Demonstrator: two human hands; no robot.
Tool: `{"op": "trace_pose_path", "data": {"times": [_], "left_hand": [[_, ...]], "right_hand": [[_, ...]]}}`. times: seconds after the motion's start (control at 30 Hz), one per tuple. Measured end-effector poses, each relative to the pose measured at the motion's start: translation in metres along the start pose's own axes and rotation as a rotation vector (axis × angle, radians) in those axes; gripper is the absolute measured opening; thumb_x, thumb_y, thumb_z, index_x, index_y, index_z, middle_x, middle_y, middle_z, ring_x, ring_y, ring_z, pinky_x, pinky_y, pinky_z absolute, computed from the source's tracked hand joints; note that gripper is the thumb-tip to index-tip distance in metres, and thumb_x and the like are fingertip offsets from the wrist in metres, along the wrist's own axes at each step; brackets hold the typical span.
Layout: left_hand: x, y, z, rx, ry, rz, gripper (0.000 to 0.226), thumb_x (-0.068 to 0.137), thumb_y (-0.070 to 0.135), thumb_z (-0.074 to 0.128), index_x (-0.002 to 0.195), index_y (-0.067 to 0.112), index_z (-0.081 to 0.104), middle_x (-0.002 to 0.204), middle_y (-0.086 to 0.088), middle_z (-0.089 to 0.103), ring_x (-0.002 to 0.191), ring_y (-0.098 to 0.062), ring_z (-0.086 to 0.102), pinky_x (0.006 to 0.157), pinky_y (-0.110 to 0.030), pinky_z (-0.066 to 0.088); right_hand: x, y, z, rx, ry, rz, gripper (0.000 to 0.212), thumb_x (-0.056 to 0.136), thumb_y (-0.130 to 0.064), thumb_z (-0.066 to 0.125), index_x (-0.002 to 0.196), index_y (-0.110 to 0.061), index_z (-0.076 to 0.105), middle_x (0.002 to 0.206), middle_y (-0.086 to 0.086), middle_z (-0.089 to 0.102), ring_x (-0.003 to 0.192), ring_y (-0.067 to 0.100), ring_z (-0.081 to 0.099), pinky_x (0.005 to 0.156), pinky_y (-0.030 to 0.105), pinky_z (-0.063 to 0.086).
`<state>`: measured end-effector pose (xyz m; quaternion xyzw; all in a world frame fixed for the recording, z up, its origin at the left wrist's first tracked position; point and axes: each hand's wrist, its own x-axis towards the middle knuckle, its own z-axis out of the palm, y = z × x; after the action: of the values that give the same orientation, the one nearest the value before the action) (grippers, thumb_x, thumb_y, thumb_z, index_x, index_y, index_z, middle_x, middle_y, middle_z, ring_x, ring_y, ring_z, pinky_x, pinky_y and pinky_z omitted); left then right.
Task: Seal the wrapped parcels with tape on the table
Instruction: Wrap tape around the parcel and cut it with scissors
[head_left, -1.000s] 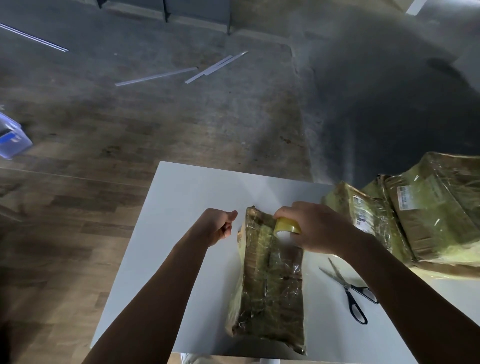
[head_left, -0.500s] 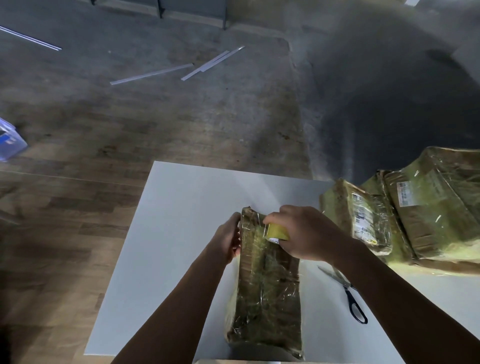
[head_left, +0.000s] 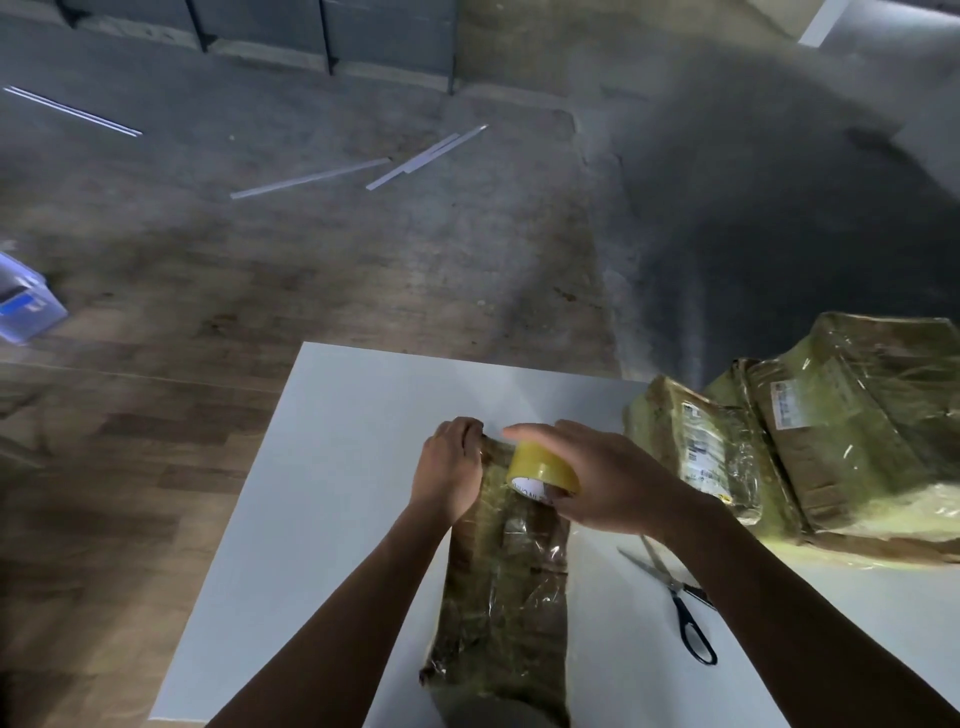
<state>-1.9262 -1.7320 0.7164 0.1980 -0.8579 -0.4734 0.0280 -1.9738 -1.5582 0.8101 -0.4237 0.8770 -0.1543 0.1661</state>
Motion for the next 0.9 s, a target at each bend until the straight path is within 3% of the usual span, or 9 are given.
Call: {"op": "trace_pose_path", "data": {"times": [0.13,0.33,0.5,0.67,0.8,0.9], "left_hand": [[0.003,0.0,0.0,0.049,-0.026,-0.06,0.031,0.102,0.033,0.034,0.107,0.017,0.06,0.109,0.001,0.06,0.102,-0.02,0.055,0.086,-0.037,0.044],[0.007,0.001,-0.001,0.26,-0.048,-0.036,0.03,0.102,0.036,0.032,0.104,0.018,0.056,0.11,0.003,0.058,0.103,-0.021,0.052,0.081,-0.036,0.042],[0.009,0.0,-0.004,0.316,-0.033,-0.044,0.028,0.102,0.035,0.033,0.105,0.019,0.056,0.11,0.003,0.058,0.103,-0.021,0.054,0.08,-0.035,0.041],[0.009,-0.003,-0.005,0.323,-0.034,-0.024,0.03,0.102,0.038,0.034,0.105,0.018,0.057,0.109,0.001,0.058,0.101,-0.021,0.057,0.086,-0.039,0.046],[0.007,0.001,-0.003,0.363,-0.037,0.026,0.037,0.096,0.052,0.041,0.105,0.019,0.057,0.108,0.005,0.058,0.095,-0.016,0.058,0.085,-0.039,0.049],[0.004,0.011,-0.003,0.535,0.01,0.159,0.038,0.098,0.044,0.043,0.121,0.015,0.055,0.125,-0.002,0.054,0.112,-0.023,0.053,0.089,-0.039,0.048]], "right_hand": [[-0.012,0.012,-0.004,0.195,0.078,0.096,0.062,0.075,-0.059,0.063,0.129,-0.05,0.035,0.119,-0.015,0.058,0.098,0.012,0.061,0.078,0.03,0.052],[-0.019,0.02,-0.018,-0.134,0.077,0.039,0.05,0.082,-0.045,0.063,0.128,-0.037,0.046,0.113,-0.006,0.06,0.098,0.019,0.06,0.079,0.028,0.045],[-0.034,0.043,-0.028,-0.298,-0.018,0.06,0.05,0.082,-0.045,0.061,0.13,-0.044,0.048,0.103,-0.005,0.063,0.089,0.013,0.062,0.078,0.025,0.052],[-0.05,0.06,-0.018,-0.301,-0.103,0.129,0.06,0.085,-0.036,0.06,0.14,-0.046,0.038,0.121,-0.004,0.059,0.105,0.016,0.061,0.089,0.026,0.05],[-0.047,0.066,-0.002,-0.386,-0.107,0.118,0.061,0.09,-0.035,0.054,0.145,-0.046,0.029,0.123,-0.001,0.053,0.105,0.015,0.06,0.087,0.024,0.049],[-0.041,0.065,0.008,-0.435,-0.097,0.099,0.059,0.092,-0.034,0.052,0.147,-0.04,0.03,0.121,0.003,0.051,0.101,0.02,0.059,0.085,0.029,0.047]]}}
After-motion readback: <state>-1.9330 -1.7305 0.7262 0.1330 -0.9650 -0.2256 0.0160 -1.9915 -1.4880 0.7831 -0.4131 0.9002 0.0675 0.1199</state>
